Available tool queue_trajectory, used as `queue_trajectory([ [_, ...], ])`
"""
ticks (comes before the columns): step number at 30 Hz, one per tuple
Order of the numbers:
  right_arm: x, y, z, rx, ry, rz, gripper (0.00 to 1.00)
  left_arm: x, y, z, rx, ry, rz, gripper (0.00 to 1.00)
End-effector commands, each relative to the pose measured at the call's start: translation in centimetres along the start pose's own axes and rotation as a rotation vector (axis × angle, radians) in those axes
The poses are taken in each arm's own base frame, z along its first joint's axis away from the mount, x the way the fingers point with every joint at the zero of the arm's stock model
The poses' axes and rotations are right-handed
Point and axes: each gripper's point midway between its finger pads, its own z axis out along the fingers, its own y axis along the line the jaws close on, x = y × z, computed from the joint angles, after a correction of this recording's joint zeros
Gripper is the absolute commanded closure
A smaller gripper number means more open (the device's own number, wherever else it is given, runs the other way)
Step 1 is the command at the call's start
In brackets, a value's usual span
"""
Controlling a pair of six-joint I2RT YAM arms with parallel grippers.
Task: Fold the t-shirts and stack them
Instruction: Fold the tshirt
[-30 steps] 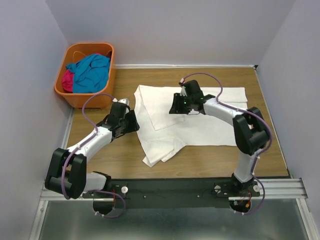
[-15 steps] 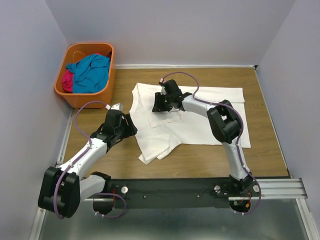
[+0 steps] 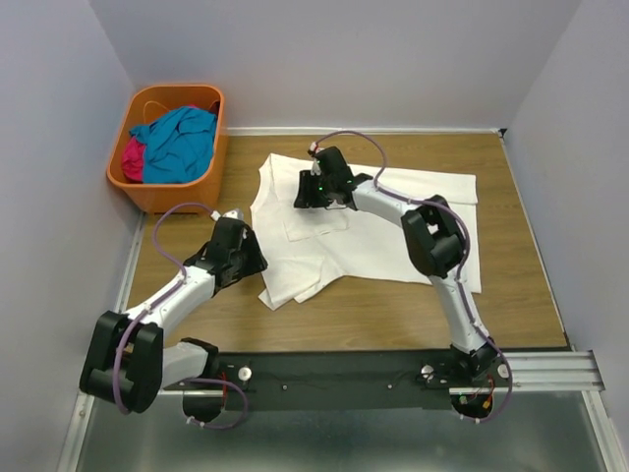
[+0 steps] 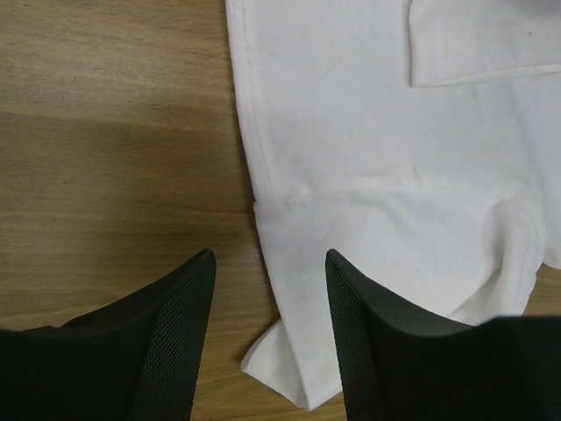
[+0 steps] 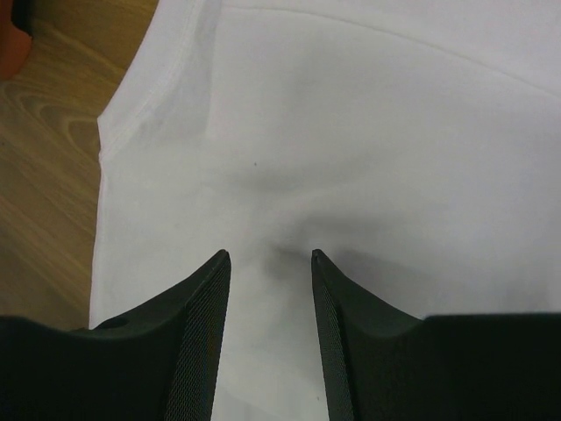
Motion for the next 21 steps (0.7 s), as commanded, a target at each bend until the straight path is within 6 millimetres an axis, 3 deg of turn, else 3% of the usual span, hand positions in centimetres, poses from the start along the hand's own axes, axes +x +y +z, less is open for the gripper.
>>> queue_trajectory([
  [1,-2.3,-0.1,-5.4,0.092,-0.068,-0.051,0.50,-1.0,0.4,0.4,-0.046,-0.026,-0.008,0.43],
  [5,-1.1,-3.4,-11.0,0.212,-0.084,-0.007,0.50,-1.0,0.4,1.2,-0.050,-0.011,0.001,0.53],
  [6,-0.3,-5.1,-12.2,0.257,-0.075,0.019,0.50,-1.1,0.3,1.4,-0.050,-0.008,0.006,0.55],
  [8,1.6,-6.5,-15.2,0.292,-0.058,0.051,0.50,-1.1,0.4,1.9,-0.058,-0.002,0.014,0.56],
  [9,2.4,-8.2,-17.4,0.348,-0.066,0.075,0.50,-1.3,0.3,2.2,-0.058,-0.002,0.017,0.57],
  [13,4.8,-12.3,-21.8,0.462,-0.055,0.154,0.50,-1.8,0.1,2.9,-0.064,0.000,0.034,0.58],
  [14,5.7,-13.6,-23.7,0.500,-0.057,0.182,0.49,-1.8,0.2,3.1,-0.070,0.004,0.040,0.58],
  [17,7.4,-16.3,-27.4,0.614,-0.066,0.220,0.47,-2.0,0.2,3.6,-0.078,0.011,0.054,0.58],
  [21,9.2,-18.0,-30.6,0.700,-0.056,0.256,0.46,-2.0,0.3,3.9,-0.084,0.016,0.062,0.58],
])
